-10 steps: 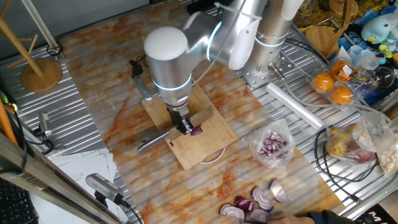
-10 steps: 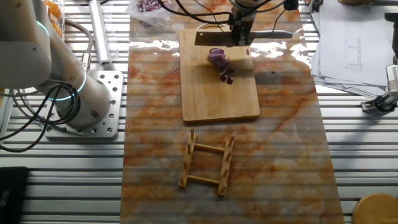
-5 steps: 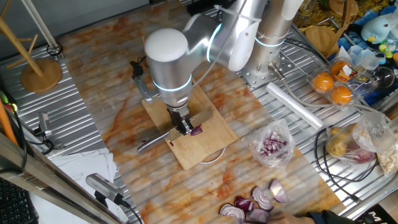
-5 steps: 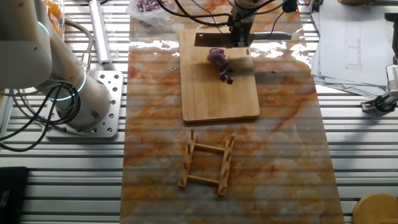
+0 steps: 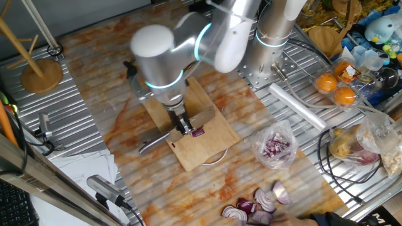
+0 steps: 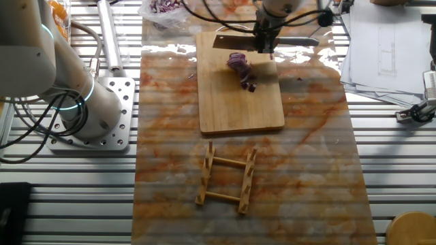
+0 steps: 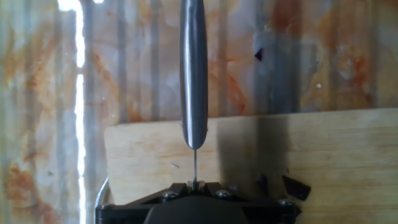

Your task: Chop the onions

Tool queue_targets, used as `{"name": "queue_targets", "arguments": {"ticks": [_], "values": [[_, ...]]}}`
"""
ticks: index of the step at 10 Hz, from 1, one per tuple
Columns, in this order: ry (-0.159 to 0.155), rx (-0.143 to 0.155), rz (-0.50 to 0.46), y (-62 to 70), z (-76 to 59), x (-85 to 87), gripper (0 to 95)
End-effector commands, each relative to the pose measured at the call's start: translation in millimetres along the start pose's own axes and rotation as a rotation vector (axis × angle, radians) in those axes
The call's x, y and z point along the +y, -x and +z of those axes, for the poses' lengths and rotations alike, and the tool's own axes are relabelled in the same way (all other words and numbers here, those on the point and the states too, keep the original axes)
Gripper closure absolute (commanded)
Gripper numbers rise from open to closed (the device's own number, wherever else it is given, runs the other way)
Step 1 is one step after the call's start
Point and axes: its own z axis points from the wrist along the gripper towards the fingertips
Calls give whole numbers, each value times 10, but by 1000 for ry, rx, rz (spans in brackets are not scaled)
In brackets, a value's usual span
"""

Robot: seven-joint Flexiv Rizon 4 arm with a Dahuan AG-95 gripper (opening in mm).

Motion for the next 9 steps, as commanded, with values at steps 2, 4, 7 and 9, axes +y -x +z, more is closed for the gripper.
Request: {"name": "queue_targets", "arguments": {"ticks": [2,4,7,9], "values": [[-25,-52,6,-116,49,0,950],[-34,-71,3,-180,109,0,950],[-37,-91,1,-209,190,4,950],[-42,-91,0,-216,211,14,950]]}}
